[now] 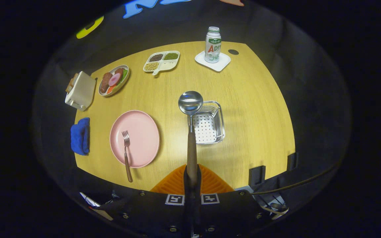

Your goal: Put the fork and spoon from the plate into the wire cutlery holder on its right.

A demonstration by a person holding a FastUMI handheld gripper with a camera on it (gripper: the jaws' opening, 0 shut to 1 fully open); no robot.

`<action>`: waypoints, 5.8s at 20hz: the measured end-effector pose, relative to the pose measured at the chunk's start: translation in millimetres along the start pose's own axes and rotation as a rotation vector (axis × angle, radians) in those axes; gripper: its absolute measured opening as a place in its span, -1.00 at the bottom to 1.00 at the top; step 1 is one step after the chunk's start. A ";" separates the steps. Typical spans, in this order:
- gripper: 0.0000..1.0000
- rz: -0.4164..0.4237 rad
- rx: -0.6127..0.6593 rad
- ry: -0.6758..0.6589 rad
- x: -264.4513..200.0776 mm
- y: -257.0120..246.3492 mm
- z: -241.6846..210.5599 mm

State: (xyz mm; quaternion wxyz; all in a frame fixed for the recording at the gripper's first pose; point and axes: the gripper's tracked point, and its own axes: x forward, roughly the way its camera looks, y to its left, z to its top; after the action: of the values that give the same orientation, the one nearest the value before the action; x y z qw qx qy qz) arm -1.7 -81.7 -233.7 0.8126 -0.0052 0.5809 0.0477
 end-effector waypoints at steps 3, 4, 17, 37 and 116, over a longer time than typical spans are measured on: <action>-0.92 -0.003 0.000 0.076 1.4 -14.4 -13.1; -0.92 -0.013 -0.012 0.101 4.4 -19.7 -17.3; -0.93 0.010 -0.010 0.387 39.6 -30.5 -5.1; -0.74 0.063 0.150 0.437 48.8 -25.0 15.1; -0.53 0.224 -0.059 0.337 127.1 237.8 -103.7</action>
State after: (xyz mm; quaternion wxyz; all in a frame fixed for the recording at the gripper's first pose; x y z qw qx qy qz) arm -78.6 157.5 -376.3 0.6929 0.0278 0.7041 0.1531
